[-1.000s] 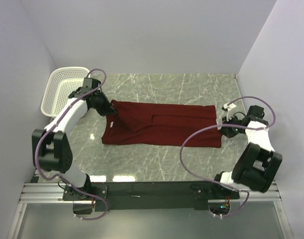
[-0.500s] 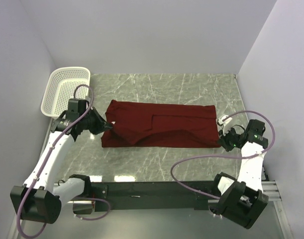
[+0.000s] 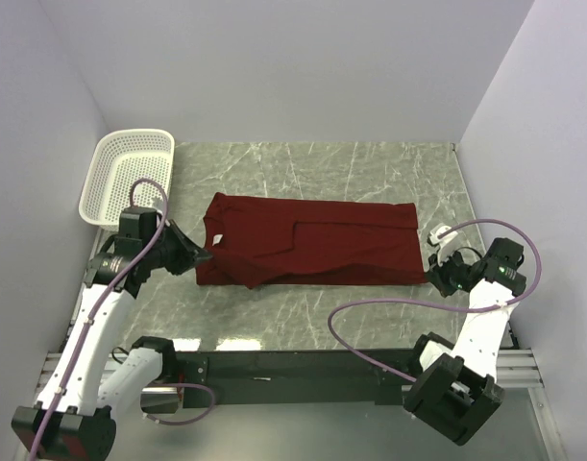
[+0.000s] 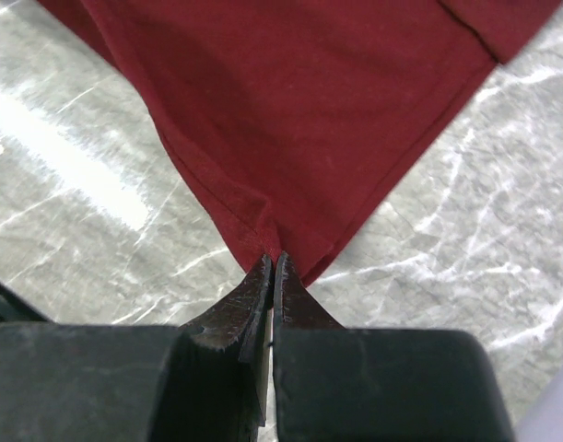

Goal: Fold and stack the t-shirts
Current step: Fold the tshirt

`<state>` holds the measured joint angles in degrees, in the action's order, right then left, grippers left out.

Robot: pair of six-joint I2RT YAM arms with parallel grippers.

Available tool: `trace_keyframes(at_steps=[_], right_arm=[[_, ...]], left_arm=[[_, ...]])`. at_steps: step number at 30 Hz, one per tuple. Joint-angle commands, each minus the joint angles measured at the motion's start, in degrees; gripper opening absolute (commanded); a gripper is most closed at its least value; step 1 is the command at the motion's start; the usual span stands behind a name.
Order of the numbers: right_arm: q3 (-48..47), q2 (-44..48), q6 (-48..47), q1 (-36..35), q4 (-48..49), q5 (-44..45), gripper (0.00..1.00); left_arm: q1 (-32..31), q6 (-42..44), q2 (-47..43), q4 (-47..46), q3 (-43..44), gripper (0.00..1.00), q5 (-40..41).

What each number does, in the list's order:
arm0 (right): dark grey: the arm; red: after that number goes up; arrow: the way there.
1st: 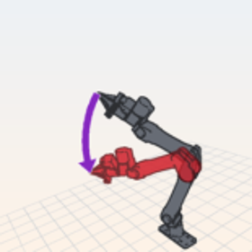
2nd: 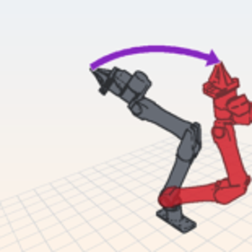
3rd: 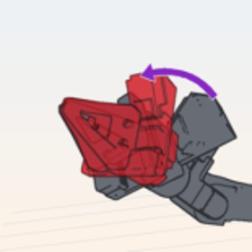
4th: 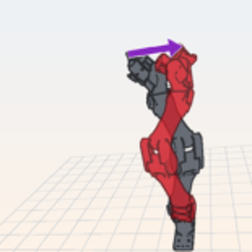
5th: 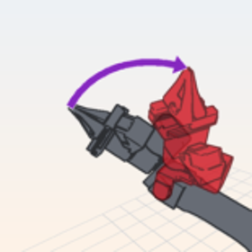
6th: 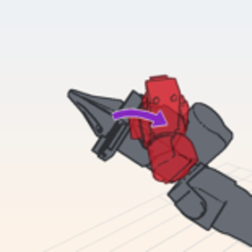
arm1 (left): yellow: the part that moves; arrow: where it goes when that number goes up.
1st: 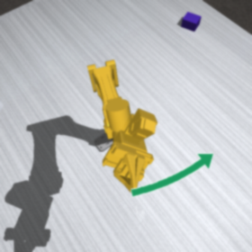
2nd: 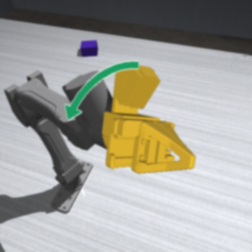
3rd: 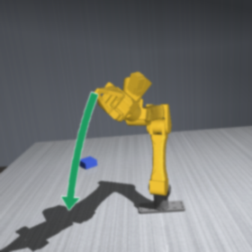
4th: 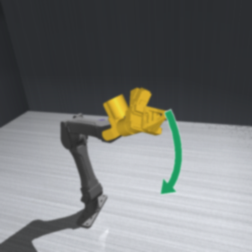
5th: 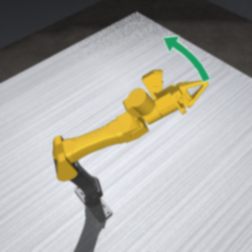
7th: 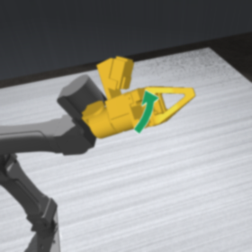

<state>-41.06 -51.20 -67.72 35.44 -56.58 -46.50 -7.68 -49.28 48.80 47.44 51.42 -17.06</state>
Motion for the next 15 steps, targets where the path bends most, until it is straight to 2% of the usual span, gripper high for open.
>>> trace_keyframes(at_steps=[1, 7, 15], right_arm=[[-1.75, 0.05, -5.66, 0.77, -4.42, -3.42, 0.0], [-2.01, -3.46, -5.75, 0.68, -3.46, -3.42, 0.0], [-5.87, -12.69, 2.14, 0.24, 3.57, -3.95, 0.0]], left_arm=[[0.21, -1.08, -2.12, -0.24, -1.93, 0.01, 0.98], [0.21, -2.31, 1.47, -5.33, -3.17, 0.01, -0.52], [0.21, -2.32, 15.53, -11.67, 5.09, 0.01, -2.01]])
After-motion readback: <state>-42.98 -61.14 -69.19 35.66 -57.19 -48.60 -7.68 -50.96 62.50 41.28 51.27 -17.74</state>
